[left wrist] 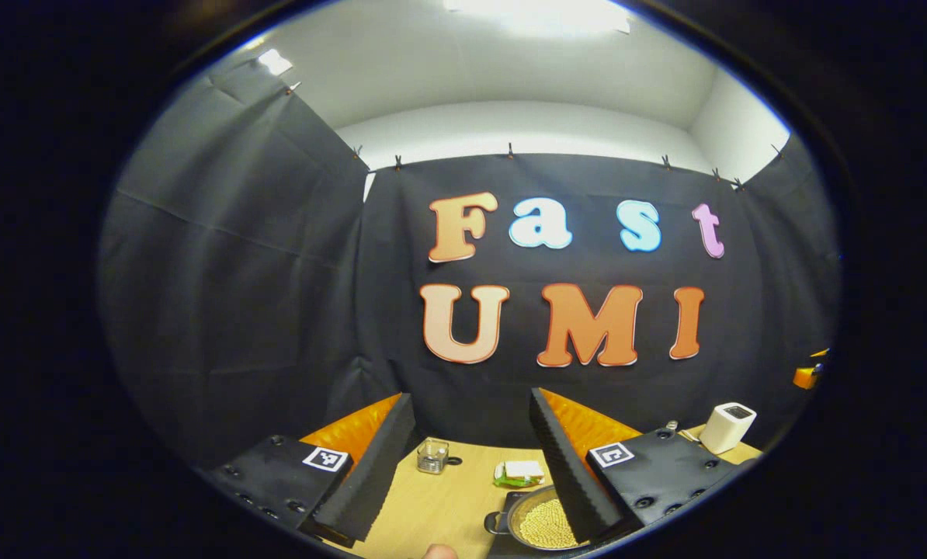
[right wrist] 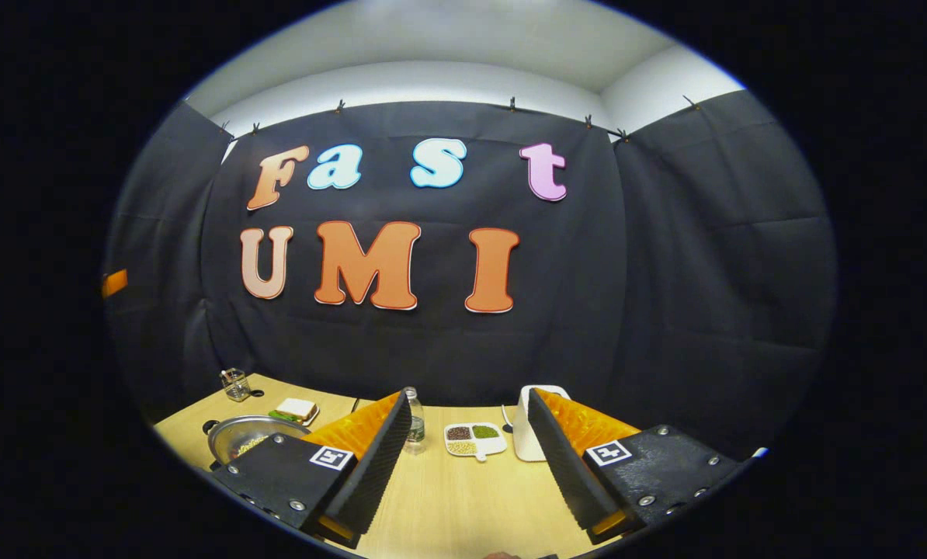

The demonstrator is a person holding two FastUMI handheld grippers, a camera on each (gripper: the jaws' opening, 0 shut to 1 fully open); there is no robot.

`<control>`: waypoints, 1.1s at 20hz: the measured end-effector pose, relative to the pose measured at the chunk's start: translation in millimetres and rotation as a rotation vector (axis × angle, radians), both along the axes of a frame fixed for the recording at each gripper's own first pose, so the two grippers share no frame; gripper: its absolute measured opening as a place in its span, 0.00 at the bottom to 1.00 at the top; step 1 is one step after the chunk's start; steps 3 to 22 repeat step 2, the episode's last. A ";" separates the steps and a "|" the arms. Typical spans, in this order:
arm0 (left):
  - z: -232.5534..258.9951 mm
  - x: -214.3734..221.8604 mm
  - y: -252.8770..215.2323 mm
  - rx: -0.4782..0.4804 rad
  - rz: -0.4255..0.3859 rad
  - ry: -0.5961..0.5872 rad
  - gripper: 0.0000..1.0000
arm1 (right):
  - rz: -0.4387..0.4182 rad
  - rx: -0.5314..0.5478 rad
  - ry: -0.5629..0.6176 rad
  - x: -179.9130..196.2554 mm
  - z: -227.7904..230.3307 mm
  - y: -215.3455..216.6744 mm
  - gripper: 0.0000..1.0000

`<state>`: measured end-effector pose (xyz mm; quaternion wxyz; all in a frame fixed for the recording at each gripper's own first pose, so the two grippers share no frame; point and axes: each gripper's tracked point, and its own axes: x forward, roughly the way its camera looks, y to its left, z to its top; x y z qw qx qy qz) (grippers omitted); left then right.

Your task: First push the handle of the pot to place it horizontally, then grasp the pot with both hands and set it on the induction cooktop.

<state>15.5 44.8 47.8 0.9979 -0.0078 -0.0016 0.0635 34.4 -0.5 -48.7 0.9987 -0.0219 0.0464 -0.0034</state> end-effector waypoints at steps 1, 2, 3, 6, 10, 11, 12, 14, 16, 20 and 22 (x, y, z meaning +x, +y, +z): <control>5.3 -7.0 7.9 0.000 0.016 -0.014 1.00 | -0.002 -0.009 -0.013 -4.5 4.6 -3.5 0.94; 10.5 -12.9 9.8 -0.012 0.017 -0.022 1.00 | -0.009 -0.015 -0.025 -8.1 9.2 -8.3 0.93; 10.5 -12.9 9.8 -0.012 0.017 -0.022 1.00 | -0.009 -0.015 -0.025 -8.1 9.2 -8.3 0.93; 10.5 -12.9 9.8 -0.012 0.017 -0.022 1.00 | -0.009 -0.015 -0.025 -8.1 9.2 -8.3 0.93; 10.5 -12.9 9.8 -0.012 0.017 -0.022 1.00 | -0.009 -0.015 -0.025 -8.1 9.2 -8.3 0.93; 10.5 -12.9 9.8 -0.012 0.017 -0.022 1.00 | -0.009 -0.015 -0.025 -8.1 9.2 -8.3 0.93; 10.5 -12.9 9.8 -0.012 0.017 -0.022 1.00 | -0.009 -0.015 -0.025 -8.1 9.2 -8.3 0.93; 10.5 -12.9 9.8 -0.012 0.017 -0.022 1.00 | -0.009 -0.015 -0.025 -8.1 9.2 -8.3 0.93; 10.5 -12.9 9.8 -0.012 0.017 -0.022 1.00 | -0.009 -0.015 -0.025 -8.1 9.2 -8.3 0.93; 10.5 -12.9 9.8 -0.012 0.017 -0.022 1.00 | -0.009 -0.015 -0.025 -8.1 9.2 -8.3 0.93; 10.5 -12.9 9.8 -0.012 0.017 -0.022 1.00 | -0.009 -0.015 -0.025 -8.1 9.2 -8.3 0.93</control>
